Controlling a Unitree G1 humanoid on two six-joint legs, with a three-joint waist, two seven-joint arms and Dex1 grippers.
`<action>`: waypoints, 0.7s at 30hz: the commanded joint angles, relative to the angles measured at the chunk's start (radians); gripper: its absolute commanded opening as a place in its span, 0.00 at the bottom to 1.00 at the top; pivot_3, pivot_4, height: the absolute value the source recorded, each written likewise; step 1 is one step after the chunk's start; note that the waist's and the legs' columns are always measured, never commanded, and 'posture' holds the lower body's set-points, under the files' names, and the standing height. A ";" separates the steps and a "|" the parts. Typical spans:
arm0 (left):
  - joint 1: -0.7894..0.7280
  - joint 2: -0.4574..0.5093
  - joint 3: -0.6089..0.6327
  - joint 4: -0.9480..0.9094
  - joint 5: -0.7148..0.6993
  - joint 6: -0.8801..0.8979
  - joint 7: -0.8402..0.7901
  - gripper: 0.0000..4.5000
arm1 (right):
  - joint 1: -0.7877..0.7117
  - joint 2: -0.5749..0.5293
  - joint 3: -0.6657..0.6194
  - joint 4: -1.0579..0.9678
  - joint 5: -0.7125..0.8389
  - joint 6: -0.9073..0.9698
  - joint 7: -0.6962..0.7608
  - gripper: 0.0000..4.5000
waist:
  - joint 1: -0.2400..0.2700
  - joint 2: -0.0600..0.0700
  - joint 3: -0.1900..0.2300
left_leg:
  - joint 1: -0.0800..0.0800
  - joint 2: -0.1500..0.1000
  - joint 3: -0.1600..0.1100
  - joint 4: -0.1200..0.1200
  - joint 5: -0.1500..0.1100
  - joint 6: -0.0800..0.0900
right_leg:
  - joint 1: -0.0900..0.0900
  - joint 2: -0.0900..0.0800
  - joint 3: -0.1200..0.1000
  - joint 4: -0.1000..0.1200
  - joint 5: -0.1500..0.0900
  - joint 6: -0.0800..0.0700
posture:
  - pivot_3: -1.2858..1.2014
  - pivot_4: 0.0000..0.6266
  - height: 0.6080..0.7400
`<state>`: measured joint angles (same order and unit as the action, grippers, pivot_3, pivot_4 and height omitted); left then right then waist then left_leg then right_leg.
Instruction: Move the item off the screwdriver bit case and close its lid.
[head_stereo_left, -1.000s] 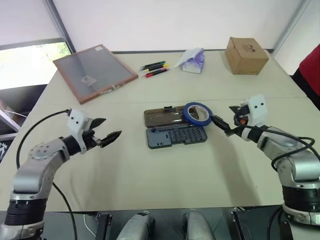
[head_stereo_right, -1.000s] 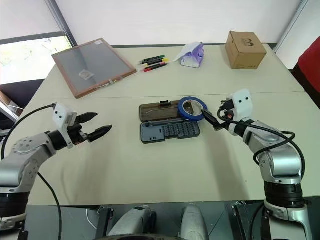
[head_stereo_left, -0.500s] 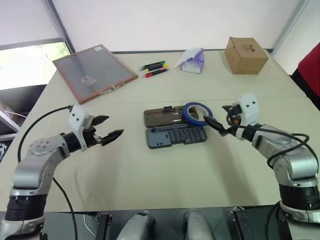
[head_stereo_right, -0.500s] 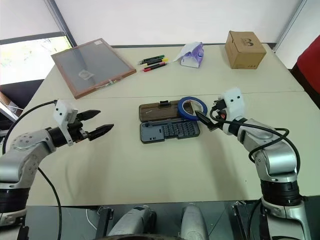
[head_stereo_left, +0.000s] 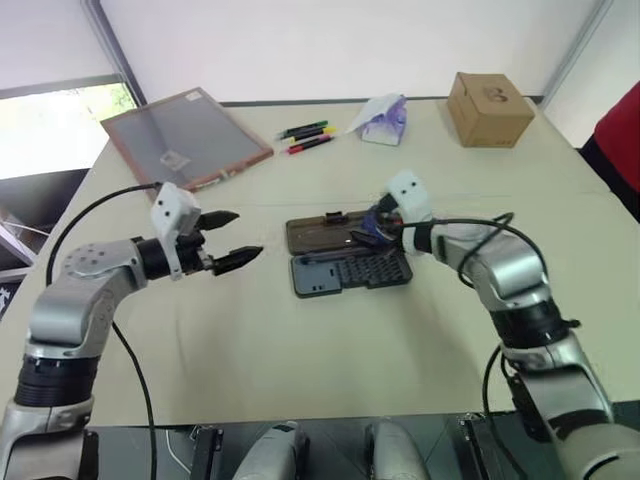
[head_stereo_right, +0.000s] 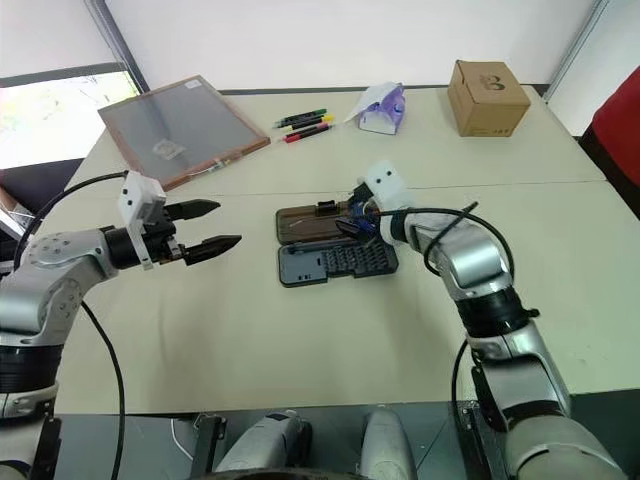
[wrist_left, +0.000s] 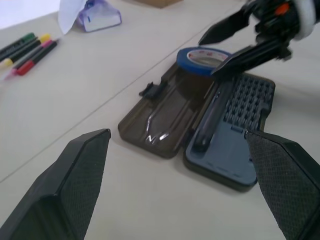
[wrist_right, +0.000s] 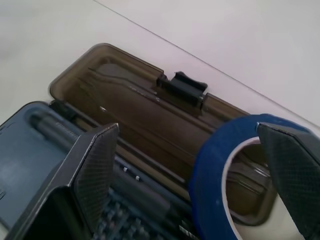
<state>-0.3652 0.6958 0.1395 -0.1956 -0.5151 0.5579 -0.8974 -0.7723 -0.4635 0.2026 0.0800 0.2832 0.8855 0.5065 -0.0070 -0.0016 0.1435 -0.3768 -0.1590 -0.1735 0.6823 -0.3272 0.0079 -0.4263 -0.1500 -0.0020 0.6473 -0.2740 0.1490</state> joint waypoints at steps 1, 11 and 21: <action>0.032 -0.002 0.036 -0.024 0.003 -0.028 0.028 0.99 | -0.031 0.014 -0.022 0.076 -0.020 -0.012 0.011 1.00 | -0.007 0.000 0.000 | 0.000 0.000 0.000 0.000 0.000 0.000 | 0.000 0.000 0.000 0.000 0.000 0.000 | 0.52 0.24 1.00; 0.067 -0.022 0.032 -0.054 0.007 -0.052 0.085 0.99 | -0.081 0.058 -0.057 0.227 -0.042 -0.030 0.037 1.00 | -0.011 0.000 0.000 | 0.000 0.000 0.000 0.000 0.000 0.000 | -0.001 0.000 0.000 0.000 0.000 0.000 | 0.52 0.24 1.00; 0.062 -0.034 0.010 -0.042 0.027 -0.075 0.107 1.00 | -0.096 0.103 -0.060 0.289 -0.066 -0.027 0.058 0.48 | -0.011 0.000 0.000 | 0.000 0.000 0.000 0.000 0.000 0.000 | -0.001 0.000 0.000 0.000 0.000 0.000 | 0.52 0.24 1.00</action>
<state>-0.2885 0.6635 0.1389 -0.2171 -0.4903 0.5079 -0.7956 -0.8432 -0.3605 0.1471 0.3760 0.2247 0.8666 0.5581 -0.0175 -0.0013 0.1437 -0.3769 -0.1591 -0.1731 0.6824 -0.3272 0.0079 -0.4268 -0.1498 -0.0022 0.6477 -0.2740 0.1490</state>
